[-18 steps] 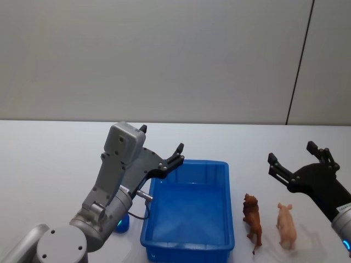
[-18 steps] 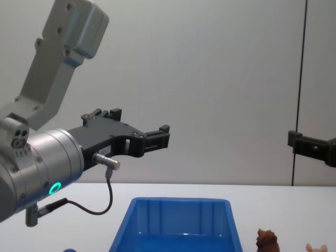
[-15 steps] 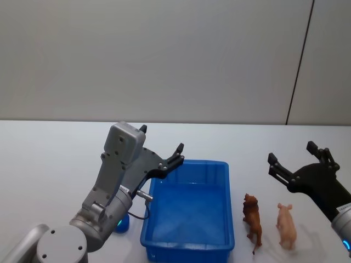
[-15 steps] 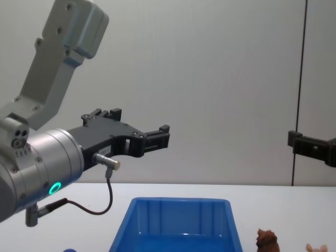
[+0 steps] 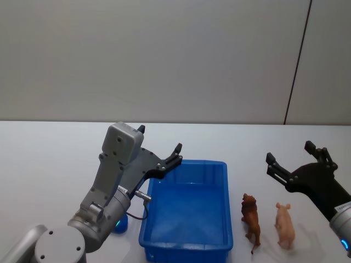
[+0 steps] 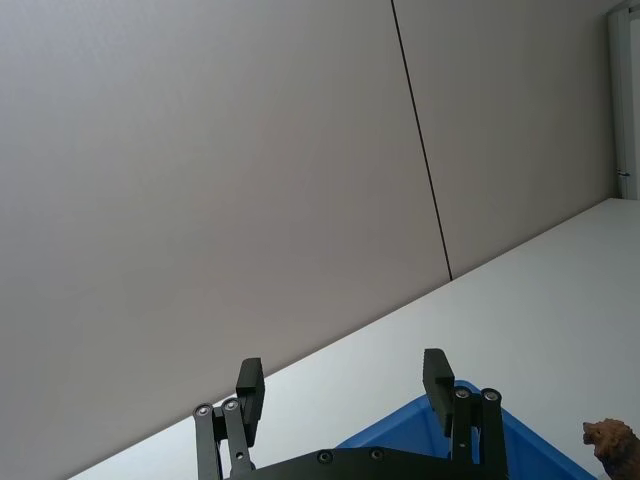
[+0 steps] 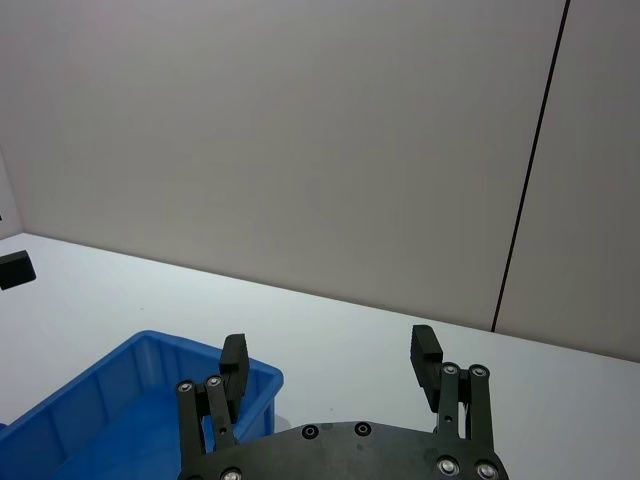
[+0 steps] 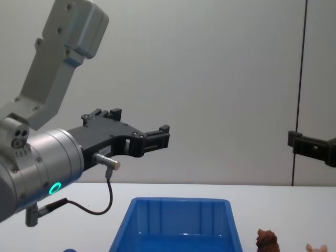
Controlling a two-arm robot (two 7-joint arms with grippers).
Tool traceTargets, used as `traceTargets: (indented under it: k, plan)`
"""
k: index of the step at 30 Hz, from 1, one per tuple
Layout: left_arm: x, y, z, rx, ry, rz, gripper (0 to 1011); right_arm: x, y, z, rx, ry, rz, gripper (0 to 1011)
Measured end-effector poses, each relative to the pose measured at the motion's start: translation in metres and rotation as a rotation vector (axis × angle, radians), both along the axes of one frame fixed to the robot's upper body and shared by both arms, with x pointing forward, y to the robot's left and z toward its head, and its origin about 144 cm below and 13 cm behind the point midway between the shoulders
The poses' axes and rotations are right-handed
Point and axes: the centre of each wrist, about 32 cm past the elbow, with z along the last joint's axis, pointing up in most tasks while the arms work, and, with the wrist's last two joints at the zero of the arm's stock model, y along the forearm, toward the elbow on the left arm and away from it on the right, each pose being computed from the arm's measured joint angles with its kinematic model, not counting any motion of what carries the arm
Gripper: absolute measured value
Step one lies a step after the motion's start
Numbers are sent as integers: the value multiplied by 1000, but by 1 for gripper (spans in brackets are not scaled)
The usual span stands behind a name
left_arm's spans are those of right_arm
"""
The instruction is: Pick up the two dolls from the table and place them into the box.
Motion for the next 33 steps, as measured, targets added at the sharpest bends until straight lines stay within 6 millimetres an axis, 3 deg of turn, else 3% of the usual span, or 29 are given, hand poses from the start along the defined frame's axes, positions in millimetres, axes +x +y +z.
traceTargets:
  k: [33]
  plan:
    - [0,0,0,0,0,0,1001,0,0,0,0,0,0,1001]
